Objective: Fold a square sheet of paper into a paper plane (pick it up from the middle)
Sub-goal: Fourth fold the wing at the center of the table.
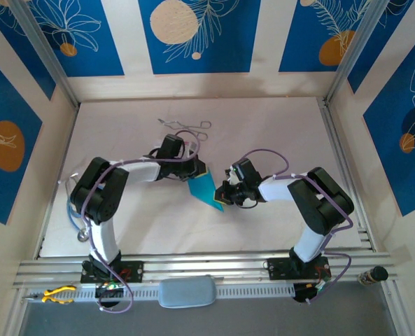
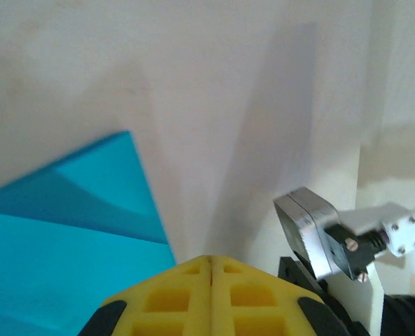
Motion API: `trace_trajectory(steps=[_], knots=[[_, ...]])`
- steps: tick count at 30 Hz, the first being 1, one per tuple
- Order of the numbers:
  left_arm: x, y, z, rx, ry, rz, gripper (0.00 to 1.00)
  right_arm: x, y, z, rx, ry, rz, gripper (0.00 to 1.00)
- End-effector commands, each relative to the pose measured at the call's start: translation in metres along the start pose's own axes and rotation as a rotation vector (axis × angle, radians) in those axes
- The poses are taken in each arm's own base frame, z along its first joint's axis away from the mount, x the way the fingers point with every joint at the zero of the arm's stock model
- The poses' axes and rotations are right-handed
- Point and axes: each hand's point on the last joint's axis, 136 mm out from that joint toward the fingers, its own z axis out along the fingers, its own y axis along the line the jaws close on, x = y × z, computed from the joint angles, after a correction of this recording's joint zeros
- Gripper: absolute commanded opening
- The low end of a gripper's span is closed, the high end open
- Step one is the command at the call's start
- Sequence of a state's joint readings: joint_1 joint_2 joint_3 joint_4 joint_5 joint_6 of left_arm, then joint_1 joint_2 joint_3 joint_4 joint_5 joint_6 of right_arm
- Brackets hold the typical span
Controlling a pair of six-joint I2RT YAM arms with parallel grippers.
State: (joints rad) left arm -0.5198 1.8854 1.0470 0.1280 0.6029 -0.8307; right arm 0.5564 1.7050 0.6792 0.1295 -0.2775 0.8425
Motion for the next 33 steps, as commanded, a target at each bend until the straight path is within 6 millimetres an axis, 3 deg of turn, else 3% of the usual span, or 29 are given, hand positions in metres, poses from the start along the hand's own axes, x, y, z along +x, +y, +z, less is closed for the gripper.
trace_trajectory(steps=[1, 6, 13, 22, 29, 33], knots=[[0.018, 0.019, 0.013, -0.017, 0.047, -0.025, 0.06, 0.038, -0.061, 0.003, 0.213, 0.114, 0.113, 0.00], [0.030, 0.047, 0.021, -0.080, 0.079, -0.055, 0.06, 0.034, -0.053, 0.001, 0.186, 0.105, 0.093, 0.00], [0.035, 0.068, 0.019, -0.128, 0.082, -0.095, 0.05, 0.025, -0.039, -0.006, 0.166, 0.084, 0.051, 0.00], [0.041, 0.073, 0.020, -0.138, 0.097, -0.113, 0.05, 0.001, 0.025, -0.009, -0.006, 0.049, -0.017, 0.00], [0.040, 0.073, 0.019, -0.140, 0.095, -0.112, 0.05, -0.008, 0.038, 0.014, 0.003, 0.063, -0.029, 0.01], [0.040, 0.072, 0.019, -0.133, 0.094, -0.115, 0.05, -0.010, 0.020, 0.031, 0.074, 0.052, -0.004, 0.01]])
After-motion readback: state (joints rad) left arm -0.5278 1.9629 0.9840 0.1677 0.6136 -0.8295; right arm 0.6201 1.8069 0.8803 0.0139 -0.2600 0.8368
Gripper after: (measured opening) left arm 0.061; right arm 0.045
